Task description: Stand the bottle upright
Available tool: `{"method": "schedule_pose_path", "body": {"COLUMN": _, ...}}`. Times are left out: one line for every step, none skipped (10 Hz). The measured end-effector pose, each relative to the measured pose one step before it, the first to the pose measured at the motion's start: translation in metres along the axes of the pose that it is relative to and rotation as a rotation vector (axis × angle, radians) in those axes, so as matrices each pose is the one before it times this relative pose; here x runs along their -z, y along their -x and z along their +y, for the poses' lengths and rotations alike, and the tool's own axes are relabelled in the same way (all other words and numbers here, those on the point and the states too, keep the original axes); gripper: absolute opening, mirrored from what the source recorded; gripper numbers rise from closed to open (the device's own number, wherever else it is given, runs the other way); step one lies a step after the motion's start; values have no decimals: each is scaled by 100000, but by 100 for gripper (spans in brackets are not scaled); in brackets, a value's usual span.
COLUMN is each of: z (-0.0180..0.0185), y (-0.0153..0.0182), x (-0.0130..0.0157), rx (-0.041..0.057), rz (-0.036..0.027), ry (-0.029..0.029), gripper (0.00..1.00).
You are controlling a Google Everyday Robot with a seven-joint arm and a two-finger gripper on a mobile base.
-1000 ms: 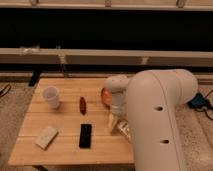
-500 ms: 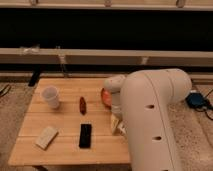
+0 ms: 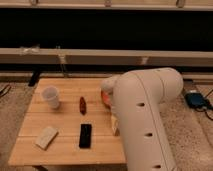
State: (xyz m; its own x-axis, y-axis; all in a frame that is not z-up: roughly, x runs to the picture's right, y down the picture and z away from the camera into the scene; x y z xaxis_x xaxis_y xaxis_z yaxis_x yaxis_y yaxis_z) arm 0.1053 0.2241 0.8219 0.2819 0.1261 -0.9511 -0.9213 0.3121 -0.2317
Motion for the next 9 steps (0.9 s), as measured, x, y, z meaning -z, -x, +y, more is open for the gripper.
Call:
{"method": "schedule_pose_path", "body": {"z": 4, "y": -9, "x": -199, "rx": 683, "rz": 1047, "ry": -496, "gripper": 80}}
{"method": "schedule_pose_path", "body": {"z": 343, "y": 68, "x": -220, "rx": 1443, "rz": 1520, "ry": -823, "gripper": 79}}
{"method": "schedule_pose_path", "body": {"z": 298, "y": 69, "x": 48, "rx": 749, "rz": 286, "ry": -415, "gripper": 73}}
{"method": "schedule_pose_path", "body": {"z": -16, "y": -60, "x": -92, "rx": 237, "rz": 328, "ry": -322, "gripper": 66}}
{"method": "schedule_pose_path", "body": {"z": -61, "y": -150, "x": -66, "rx": 29, "rz": 113, "ry": -88, "gripper": 56}}
{"method": "schedule_pose_path", "body": {"z": 86, "y": -82, "x": 213, "rx": -275, "rz": -849, "ry": -393, "gripper": 44}}
{"method": "schedule_pose_path", "body": {"z": -69, "y": -314, "x": 477, "rx": -903, "rz": -1775, "ry": -225, "gripper": 33}}
{"method": "schedule_pose_path", "body": {"z": -210, "y": -381, "x": 480, "rx": -1021, "rz": -1936, "ry": -67, "gripper": 24}}
{"method": "schedule_pose_path", "body": {"z": -78, "y": -368, "x": 754, "rx": -726, "rz": -2711, "ry": 44, "gripper": 13}}
